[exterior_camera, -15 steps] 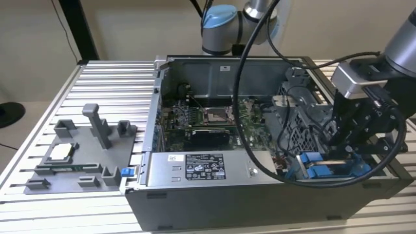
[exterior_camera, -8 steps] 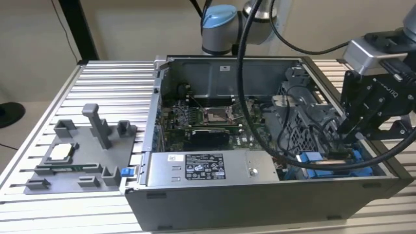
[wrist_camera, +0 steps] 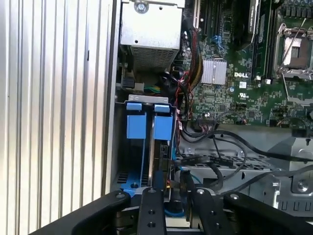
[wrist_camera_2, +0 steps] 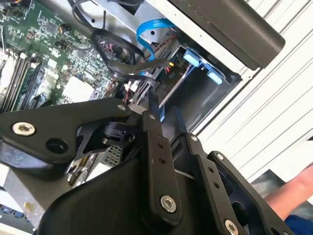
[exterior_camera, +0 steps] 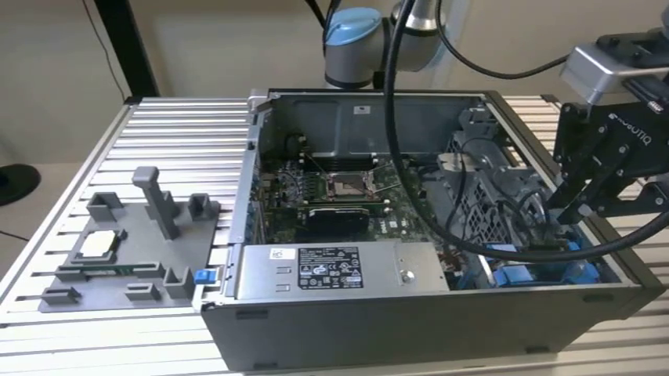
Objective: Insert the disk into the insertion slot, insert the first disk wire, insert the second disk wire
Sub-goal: 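Insert the second disk wire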
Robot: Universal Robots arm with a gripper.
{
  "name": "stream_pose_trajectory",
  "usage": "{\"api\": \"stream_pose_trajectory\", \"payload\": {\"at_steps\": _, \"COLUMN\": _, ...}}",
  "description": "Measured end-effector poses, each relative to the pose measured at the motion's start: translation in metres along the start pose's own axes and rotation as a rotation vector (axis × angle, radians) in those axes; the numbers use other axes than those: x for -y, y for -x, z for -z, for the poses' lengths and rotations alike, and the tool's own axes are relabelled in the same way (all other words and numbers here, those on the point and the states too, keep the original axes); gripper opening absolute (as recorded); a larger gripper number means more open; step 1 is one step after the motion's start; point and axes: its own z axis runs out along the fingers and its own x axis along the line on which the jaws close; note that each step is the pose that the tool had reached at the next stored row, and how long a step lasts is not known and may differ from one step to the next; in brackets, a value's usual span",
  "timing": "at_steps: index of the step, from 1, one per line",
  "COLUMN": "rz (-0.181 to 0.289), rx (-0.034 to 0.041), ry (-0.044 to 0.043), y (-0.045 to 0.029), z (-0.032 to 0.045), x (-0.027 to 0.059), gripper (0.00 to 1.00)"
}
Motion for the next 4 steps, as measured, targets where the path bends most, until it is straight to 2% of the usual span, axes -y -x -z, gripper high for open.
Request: {"api": "stream_pose_trajectory", "payload": {"at_steps": 4, "rz": 0.000, "rx": 0.0001, "ry": 0.0000, "y": 0.0000, "z": 0.0007, "x": 0.0000, "gripper": 1.00}}
